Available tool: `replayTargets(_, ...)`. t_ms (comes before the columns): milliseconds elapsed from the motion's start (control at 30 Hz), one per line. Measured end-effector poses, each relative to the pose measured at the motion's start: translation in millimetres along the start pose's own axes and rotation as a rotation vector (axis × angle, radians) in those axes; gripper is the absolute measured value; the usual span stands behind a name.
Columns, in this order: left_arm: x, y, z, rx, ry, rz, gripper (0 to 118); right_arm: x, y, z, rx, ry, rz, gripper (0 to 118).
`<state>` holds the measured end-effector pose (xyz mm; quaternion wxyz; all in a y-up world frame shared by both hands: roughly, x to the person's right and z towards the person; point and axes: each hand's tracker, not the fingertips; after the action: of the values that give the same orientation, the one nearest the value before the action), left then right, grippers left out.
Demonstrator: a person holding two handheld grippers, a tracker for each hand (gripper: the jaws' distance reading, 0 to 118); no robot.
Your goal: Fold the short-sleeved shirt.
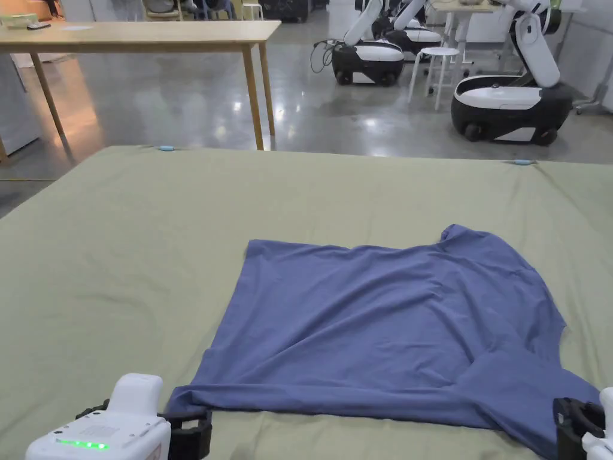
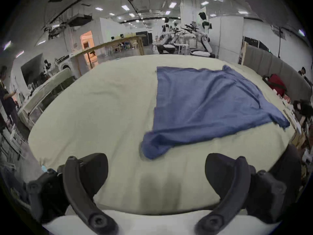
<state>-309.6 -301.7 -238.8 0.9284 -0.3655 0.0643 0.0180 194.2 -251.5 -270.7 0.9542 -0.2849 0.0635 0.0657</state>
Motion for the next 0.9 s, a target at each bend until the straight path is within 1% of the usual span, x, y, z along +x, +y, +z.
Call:
replayTargets(67, -10, 7, -15, -0.022, -0.014, 0.028, 113, 6, 0, -2, -0.021, -0.01, -0.019, 8)
replayTargets(100, -14, 10, -22, -0.029, -0.024, 0.037, 111, 9, 0, -3, -0.029, -0.017, -0.021, 8)
replayTargets(133, -15, 14, -27, -0.031, -0.031, 0.042, 106, 12, -1, -4, -0.035, -0.026, -0.022, 8)
replayTargets(200, -14, 20, -35, -0.042, -0.047, 0.032, 83, 18, -1, -5, -0.051, -0.039, -0.023, 8)
replayTargets(233, -12, 22, -38, -0.046, -0.051, 0.019, 73, 21, -1, -5, -0.059, -0.046, -0.023, 8)
replayTargets(267, -9, 24, -42, -0.055, -0.053, -0.001, 58, 25, -1, -5, -0.067, -0.055, -0.025, 8)
replayTargets(333, -4, 24, -51, -0.087, -0.073, -0.035, 15, 34, -1, -5, -0.082, -0.071, -0.033, 8)
replayTargets(367, -2, 23, -53, -0.088, -0.087, -0.038, 7, 39, -3, -6, -0.094, -0.078, -0.04, 8)
replayTargets(400, 4, 23, -51, -0.087, -0.086, -0.04, 3, 45, -4, -6, -0.114, -0.087, -0.046, 8)
replayTargets(467, 11, 21, -49, -0.102, -0.074, -0.06, 1, 54, -7, -8, -0.14, -0.109, -0.055, 9)
replayTargets(500, 14, 21, -45, -0.092, -0.063, -0.064, 1, 60, -9, -9, -0.155, -0.129, -0.061, 18)
replayTargets(567, 20, 25, -34, -0.074, -0.059, -0.059, 1, 69, -14, -11, -0.158, -0.149, -0.071, 68)
replayTargets(600, 23, 28, -28, -0.068, -0.052, -0.063, 1, 74, -18, -14, -0.167, -0.144, -0.077, 82)
replayTargets(633, 25, 29, -24, -0.06, -0.046, -0.071, 1, 76, -22, -19, -0.207, -0.126, -0.078, 82)
replayTargets(667, 26, 33, -20, -0.054, -0.043, -0.08, 1, 78, -26, -25, -0.228, -0.107, -0.07, 116)
replayTargets(733, 29, 37, -13, -0.038, -0.039, -0.08, 1, 76, -32, -31, -0.188, -0.084, -0.059, 118)
replayTargets(767, 31, 39, -11, -0.036, -0.035, -0.084, 1, 75, -34, -40, -0.226, -0.048, -0.042, 118)
replayTargets(833, 35, 45, -6, -0.032, -0.023, -0.094, 1, 72, -35, -57, -0.299, -0.01, -0.008, 116)
replayTargets(867, 37, 45, -6, -0.031, -0.021, -0.097, 1, 70, -34, -64, -0.322, 0.013, 0.008, 105)
replayTargets(900, 39, 45, -6, -0.033, -0.02, -0.096, 1, 67, -32, -69, -0.347, 0.028, 0.03, 89)
